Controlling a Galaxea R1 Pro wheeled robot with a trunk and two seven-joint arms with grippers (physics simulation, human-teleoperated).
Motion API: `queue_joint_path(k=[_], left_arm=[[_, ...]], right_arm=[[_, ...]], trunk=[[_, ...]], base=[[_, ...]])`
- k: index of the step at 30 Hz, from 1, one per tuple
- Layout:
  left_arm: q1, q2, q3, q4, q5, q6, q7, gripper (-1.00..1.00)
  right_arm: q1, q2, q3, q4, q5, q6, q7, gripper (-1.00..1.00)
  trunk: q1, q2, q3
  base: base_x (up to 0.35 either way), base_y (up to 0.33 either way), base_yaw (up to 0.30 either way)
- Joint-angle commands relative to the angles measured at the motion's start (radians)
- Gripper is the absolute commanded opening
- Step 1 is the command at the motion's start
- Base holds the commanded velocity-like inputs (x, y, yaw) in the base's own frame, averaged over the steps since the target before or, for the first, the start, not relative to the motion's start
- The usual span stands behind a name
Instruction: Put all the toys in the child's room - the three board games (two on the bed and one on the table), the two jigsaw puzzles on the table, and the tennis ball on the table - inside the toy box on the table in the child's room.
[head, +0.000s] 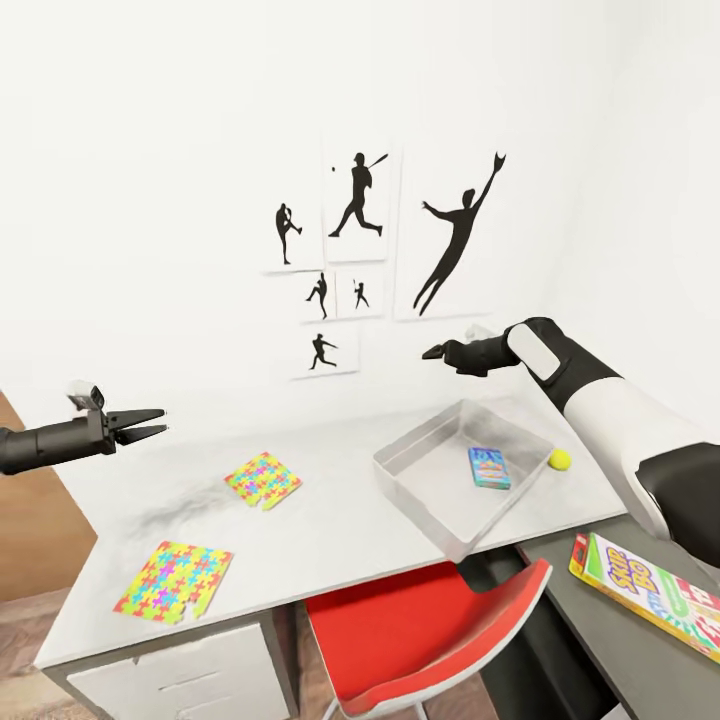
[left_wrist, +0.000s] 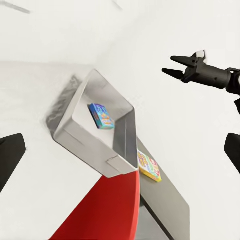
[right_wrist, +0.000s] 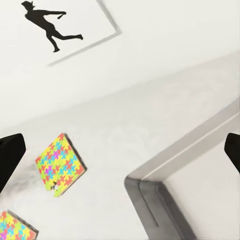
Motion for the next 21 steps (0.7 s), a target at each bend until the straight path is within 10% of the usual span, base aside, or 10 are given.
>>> queue_joint_path(k=[1,21], left_arm=[[-0.001,0.0,-0.001,0.0,0.0,0.011,-0.004,1.0],[0.001,0.0,-0.001,0.005,0.0,0.007,-0.003,1.0]], right_arm=[[-0.001,-0.001,0.004,0.0,0.009,0.001,0.01,1.0],[-0.001,0.0,0.006,0.0,0.009,-0.002,0.008,1.0]], trunk=[[0.001,-0.002,-0.001],[0.001,-0.002,0.012]], base=[[0.0,0.0,0.173],[-0.02,0.0,0.145]])
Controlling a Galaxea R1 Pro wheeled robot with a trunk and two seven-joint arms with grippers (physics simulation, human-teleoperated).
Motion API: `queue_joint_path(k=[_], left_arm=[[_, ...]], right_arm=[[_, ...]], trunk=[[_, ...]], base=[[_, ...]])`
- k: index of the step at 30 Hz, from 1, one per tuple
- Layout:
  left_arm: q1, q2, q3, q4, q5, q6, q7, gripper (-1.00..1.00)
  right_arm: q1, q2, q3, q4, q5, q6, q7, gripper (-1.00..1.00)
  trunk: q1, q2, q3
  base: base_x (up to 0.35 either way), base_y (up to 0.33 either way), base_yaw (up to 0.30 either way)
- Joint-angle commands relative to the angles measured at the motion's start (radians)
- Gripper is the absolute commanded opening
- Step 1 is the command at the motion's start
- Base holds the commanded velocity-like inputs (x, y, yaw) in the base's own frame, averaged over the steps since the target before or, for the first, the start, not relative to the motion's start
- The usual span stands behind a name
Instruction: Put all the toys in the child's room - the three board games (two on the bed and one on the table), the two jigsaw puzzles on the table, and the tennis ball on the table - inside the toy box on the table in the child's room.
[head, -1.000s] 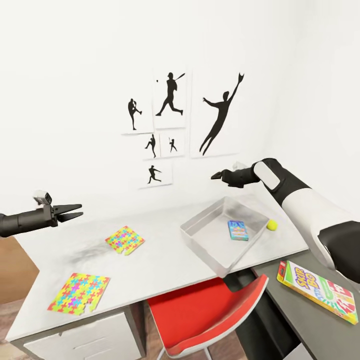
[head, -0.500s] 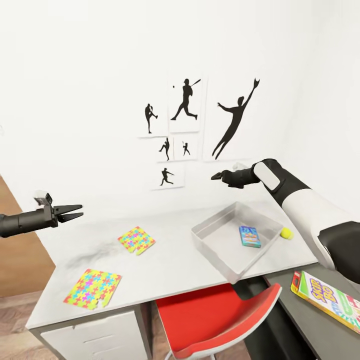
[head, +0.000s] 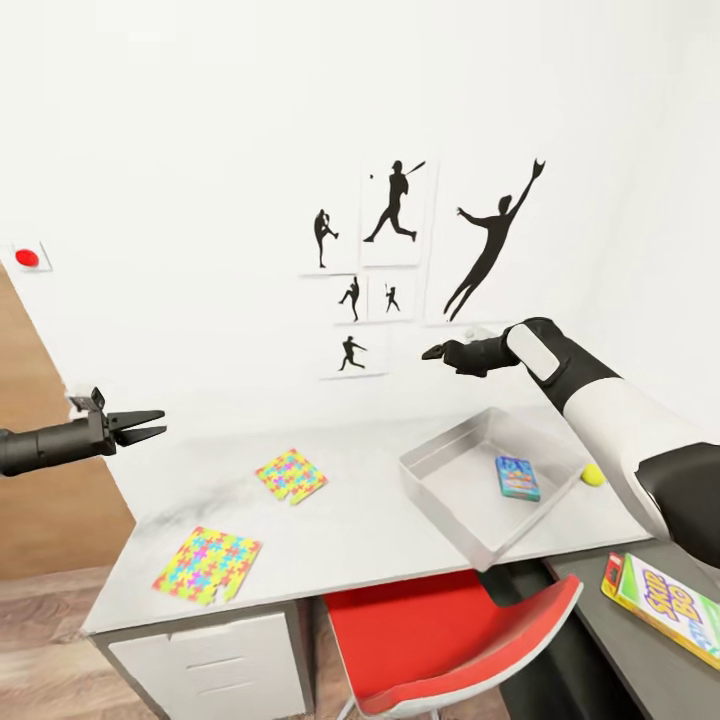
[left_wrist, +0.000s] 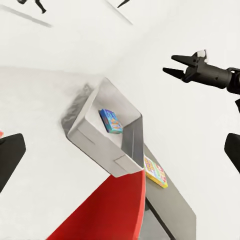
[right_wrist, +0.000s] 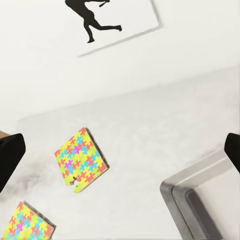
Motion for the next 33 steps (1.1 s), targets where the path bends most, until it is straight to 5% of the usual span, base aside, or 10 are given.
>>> queue_joint_path(k=[1,33], left_arm=[[-0.001,0.0,0.0,0.0,0.0,0.011,-0.004,1.0],[0.002,0.0,-0.001,0.009,0.001,0.01,0.0,1.0]], right_arm=[[-0.001,-0.001,0.004,-0.001,0.009,0.002,0.01,1.0],[-0.001,0.0,0.006,0.0,0.01,0.002,0.007,1.0]], trunk=[[0.0,-0.003,-0.002],[0.0,-0.003,-0.002]], base=[[-0.217,0.0,0.262],[-0.107,0.079,0.285]])
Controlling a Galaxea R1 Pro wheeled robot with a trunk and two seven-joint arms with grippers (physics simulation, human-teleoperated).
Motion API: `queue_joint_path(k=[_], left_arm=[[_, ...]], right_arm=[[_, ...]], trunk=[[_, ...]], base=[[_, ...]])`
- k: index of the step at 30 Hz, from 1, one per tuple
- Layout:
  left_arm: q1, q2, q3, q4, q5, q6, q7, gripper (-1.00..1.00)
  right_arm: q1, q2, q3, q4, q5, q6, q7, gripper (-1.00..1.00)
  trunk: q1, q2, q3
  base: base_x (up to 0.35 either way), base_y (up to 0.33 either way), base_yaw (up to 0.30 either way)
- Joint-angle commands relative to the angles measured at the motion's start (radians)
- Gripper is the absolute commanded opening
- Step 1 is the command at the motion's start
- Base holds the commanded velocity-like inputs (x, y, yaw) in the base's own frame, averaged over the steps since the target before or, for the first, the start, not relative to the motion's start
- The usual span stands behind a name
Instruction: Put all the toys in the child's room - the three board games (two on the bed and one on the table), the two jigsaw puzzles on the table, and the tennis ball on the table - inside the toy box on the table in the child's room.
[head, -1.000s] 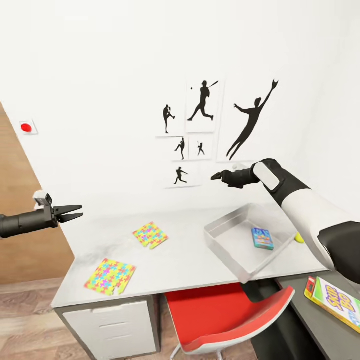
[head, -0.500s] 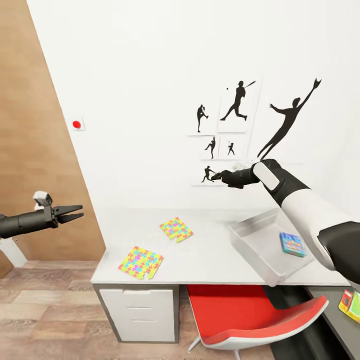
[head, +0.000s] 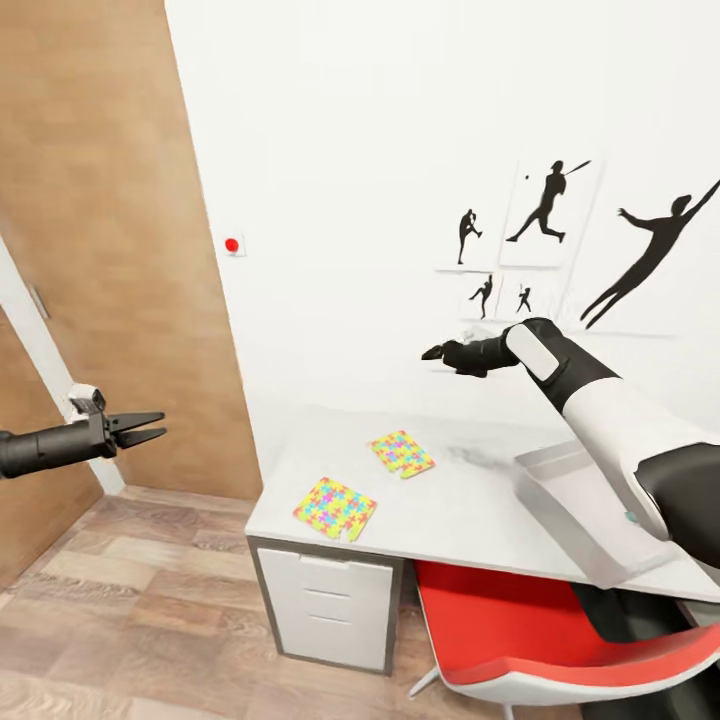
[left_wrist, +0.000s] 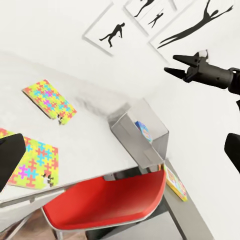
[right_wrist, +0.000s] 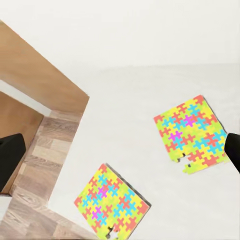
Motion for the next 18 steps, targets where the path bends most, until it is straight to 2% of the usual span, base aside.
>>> queue_joint_path(k=[1,10,18], left_arm=[[-0.001,0.0,0.0,0.001,0.0,0.01,-0.003,1.0],[0.0,0.0,0.0,0.01,-0.001,0.009,0.0,1.0],[0.0,0.001,0.001,0.08,-0.004,-0.013,0.003,1.0]], right_arm=[[-0.001,-0.001,0.004,0.0,0.009,0.002,0.01,1.0],[-0.001,0.003,0.005,0.0,0.01,0.001,0.01,1.0],[-0.002,0.034,0.006,0.0,0.013,0.0,0.01,1.0]], trunk=[[0.001,-0.002,-0.002],[0.001,-0.002,-0.002],[0.001,-0.002,-0.005]], base=[[-0.012,0.007,0.287],[-0.004,0.002,0.287],[0.0,0.0,0.287]])
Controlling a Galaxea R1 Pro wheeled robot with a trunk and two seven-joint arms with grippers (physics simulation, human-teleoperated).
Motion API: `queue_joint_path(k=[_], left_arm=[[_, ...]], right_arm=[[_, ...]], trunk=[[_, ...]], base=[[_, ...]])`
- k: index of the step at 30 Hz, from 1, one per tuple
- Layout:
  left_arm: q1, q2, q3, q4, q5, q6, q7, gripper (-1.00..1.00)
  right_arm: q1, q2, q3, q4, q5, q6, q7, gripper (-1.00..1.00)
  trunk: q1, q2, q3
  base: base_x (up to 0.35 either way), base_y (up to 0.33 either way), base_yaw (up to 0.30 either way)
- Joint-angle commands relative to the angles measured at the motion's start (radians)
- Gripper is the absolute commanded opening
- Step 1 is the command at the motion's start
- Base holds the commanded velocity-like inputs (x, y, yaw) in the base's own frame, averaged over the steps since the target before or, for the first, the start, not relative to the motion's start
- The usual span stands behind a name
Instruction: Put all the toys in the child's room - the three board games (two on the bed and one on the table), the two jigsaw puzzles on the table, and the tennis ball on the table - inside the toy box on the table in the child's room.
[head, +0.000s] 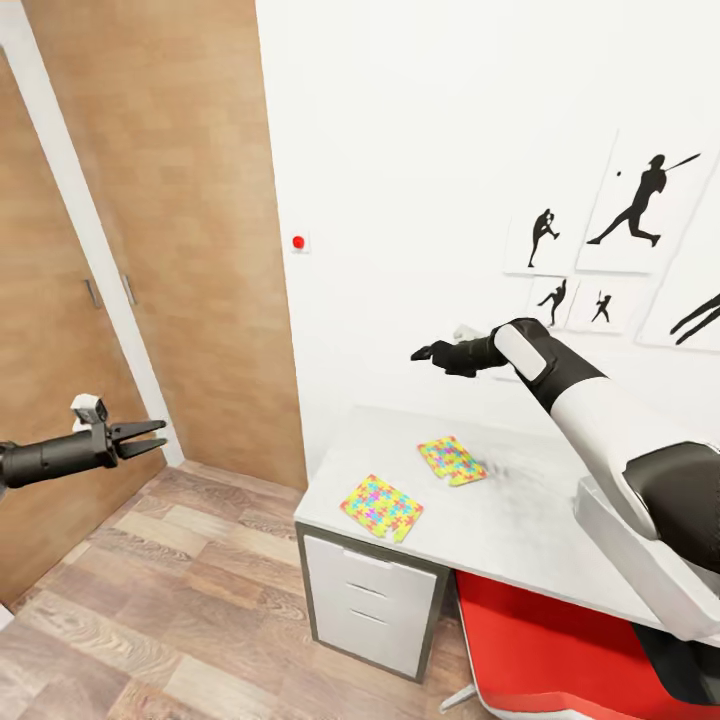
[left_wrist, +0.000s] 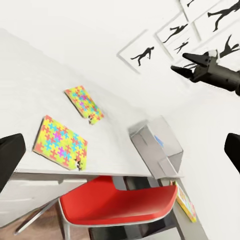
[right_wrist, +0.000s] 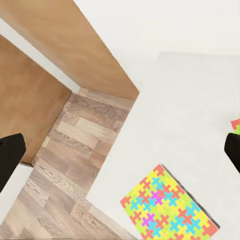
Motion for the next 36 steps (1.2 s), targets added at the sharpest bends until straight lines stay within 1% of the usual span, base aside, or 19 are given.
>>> queue_joint_path(k=[1,5,9,11,12,13,14,17,19,27,33,35,36], left_arm=[[-0.001,0.0,0.0,0.009,0.0,0.008,-0.003,1.0],[-0.001,0.0,0.0,0.025,0.0,0.0,-0.002,1.0],[-0.001,0.001,0.0,0.038,-0.005,-0.013,-0.001,1.0],[-0.001,0.001,0.0,0.052,-0.026,-0.019,-0.001,1.0],[-0.001,0.001,0.0,0.061,-0.047,-0.022,-0.002,1.0],[-0.001,0.001,0.001,0.064,-0.058,-0.024,-0.002,1.0],[-0.001,0.001,0.002,0.069,-0.08,-0.026,-0.002,1.0],[-0.001,0.0,0.004,0.075,-0.108,-0.029,-0.002,1.0],[-0.001,0.0,0.006,0.078,-0.118,-0.03,-0.002,1.0],[-0.001,0.001,0.007,0.081,-0.129,-0.031,-0.003,1.0],[-0.001,0.001,0.007,0.083,-0.13,-0.031,-0.003,1.0],[0.0,0.001,0.007,0.083,-0.131,-0.031,-0.003,1.0],[0.0,0.001,0.007,0.083,-0.131,-0.031,-0.003,1.0]], right_arm=[[-0.002,0.003,0.004,-0.001,0.011,0.001,0.01,1.0],[-0.002,0.017,0.004,-0.001,0.013,-0.007,0.01,1.0],[-0.002,0.029,0.006,0.0,0.014,-0.034,0.01,1.0],[-0.002,0.034,0.007,0.0,0.015,-0.043,0.01,1.0],[-0.002,0.038,0.007,0.001,0.016,-0.047,0.01,1.0],[-0.002,0.039,0.008,0.001,0.017,-0.049,0.01,1.0],[-0.001,0.044,0.008,0.001,0.017,-0.051,0.01,1.0],[-0.001,0.056,0.008,0.002,0.018,-0.054,0.01,1.0],[-0.001,0.066,0.009,0.002,0.019,-0.055,0.01,1.0],[0.0,0.109,0.01,0.005,0.021,-0.056,0.01,1.0],[0.006,0.119,0.01,0.007,0.022,-0.056,0.009,1.0],[0.018,0.12,0.01,0.007,0.022,-0.056,0.009,1.0],[0.035,0.121,0.01,0.005,0.022,-0.056,0.009,1.0]], trunk=[[0.001,-0.002,-0.003],[0.001,-0.002,-0.004],[0.001,-0.002,-0.006],[0.001,-0.002,-0.008],[0.001,-0.002,-0.008],[0.001,-0.002,-0.009],[0.001,-0.002,-0.009],[0.001,-0.002,-0.011],[0.001,-0.002,-0.012],[0.001,-0.002,-0.017],[0.001,-0.002,-0.02],[0.001,-0.002,-0.021],[0.001,-0.002,-0.022]], base=[[0.0,0.0,0.287],[0.0,0.0,0.287],[0.0,0.0,0.285],[-0.036,0.0,0.284],[-0.109,0.021,0.283],[-0.138,0.042,0.283],[-0.185,0.077,0.283],[-0.199,0.098,0.282],[-0.129,0.068,0.282],[-0.046,0.02,0.282],[-0.162,0.072,0.282],[-0.109,0.05,0.282],[-0.062,0.029,0.281]])
